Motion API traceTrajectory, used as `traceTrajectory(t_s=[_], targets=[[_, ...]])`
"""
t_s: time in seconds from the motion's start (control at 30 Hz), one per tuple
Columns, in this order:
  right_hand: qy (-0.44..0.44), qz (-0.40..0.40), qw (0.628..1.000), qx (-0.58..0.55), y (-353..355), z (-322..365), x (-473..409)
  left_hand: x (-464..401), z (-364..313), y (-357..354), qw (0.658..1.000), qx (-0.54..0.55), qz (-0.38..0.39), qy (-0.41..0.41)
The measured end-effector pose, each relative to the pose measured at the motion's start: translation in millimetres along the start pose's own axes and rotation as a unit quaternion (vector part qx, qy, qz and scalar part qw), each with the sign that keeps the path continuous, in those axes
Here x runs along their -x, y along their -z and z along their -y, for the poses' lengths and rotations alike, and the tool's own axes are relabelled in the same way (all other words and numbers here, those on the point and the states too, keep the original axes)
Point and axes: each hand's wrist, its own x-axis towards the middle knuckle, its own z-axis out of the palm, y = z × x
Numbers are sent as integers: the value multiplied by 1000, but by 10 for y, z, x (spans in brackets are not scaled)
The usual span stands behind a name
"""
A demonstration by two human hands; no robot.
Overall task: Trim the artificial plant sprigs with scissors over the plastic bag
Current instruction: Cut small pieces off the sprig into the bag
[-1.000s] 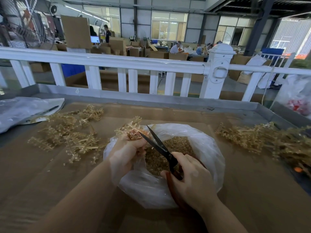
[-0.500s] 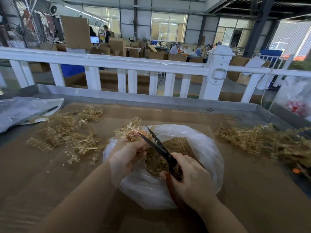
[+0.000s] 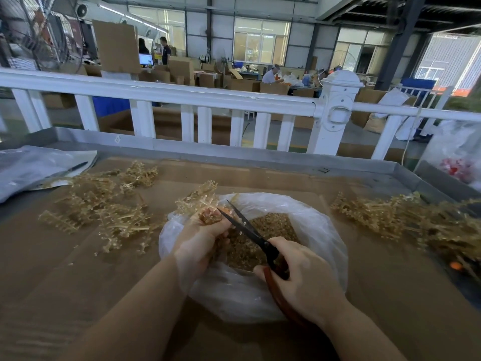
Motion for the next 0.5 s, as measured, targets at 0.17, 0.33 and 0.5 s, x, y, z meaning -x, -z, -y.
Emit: traceTrajectory(t_s=[0.17,0.33,0.5], targets=[[1,16,1000,17,17,-5,-5,-9,11,10,1000,-6,8,1],[4,30,1000,3,32,-12,-14,-15,17,24,999,-38,8,-1],[-1,41,999,-31,41,-19,-33,-34,35,46,999,-24,20,-4]])
